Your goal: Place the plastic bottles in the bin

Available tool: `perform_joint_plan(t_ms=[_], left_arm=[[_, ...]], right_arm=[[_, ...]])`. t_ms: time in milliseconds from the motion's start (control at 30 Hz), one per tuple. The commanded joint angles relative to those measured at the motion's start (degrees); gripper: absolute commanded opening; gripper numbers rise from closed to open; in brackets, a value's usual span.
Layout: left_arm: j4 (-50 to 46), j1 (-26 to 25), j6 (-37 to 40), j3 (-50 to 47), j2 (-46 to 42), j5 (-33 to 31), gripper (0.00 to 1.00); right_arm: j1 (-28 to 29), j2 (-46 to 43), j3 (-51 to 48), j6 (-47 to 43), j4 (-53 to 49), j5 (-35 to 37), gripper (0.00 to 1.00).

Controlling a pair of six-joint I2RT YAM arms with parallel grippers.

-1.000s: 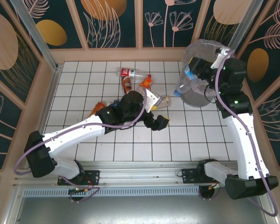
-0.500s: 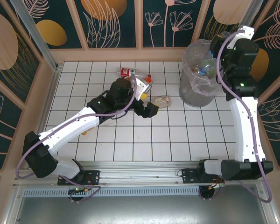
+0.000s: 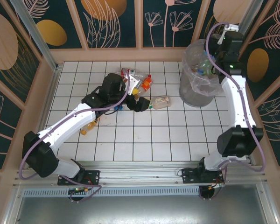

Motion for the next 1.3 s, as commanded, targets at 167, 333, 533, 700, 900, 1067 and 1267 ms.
perform_joint_plan(t_ms=[167,333,533,700,900,1067,1267], left_arm=[[0.8,0.1,1.7,-0.2,-0.3,0.5,0.99],[0.5,0.2,1.2,0.0,0.4,1.4,0.99],[0.5,0.2,1.2,-0.2,0.2,1.1,0.99],[0.6,0.1,0.8,-0.1,0.6,1.8,0.99],[0.5,0.1,0.7,-0.1,0.9,2.1,0.99],[0.5,0.1,0.6,-0.1,1.0,2.3,0.99],[0.4,0.1,0.6,-0.1,1.0,2.4,0.99]], right_arm=[[0.4,6.0,2.5,-1.2,-1.0,-11.6,0.62],[1.8,7.7,0.4,-5.9,-2.3,-7.6,0.62],[1.7,10.0,-2.3,-7.2,-3.3,-13.6,0.63],[1.7,10.9,-4.8,-7.7,-3.3,-14.2,0.68],[1.7,10.1,-5.6,-7.7,-2.3,-14.0,0.77],[1.6,9.1,-4.3,-6.9,-2.3,-14.2,0.89],[0.4,6.9,-3.2,-3.0,-0.1,-17.0,0.87]])
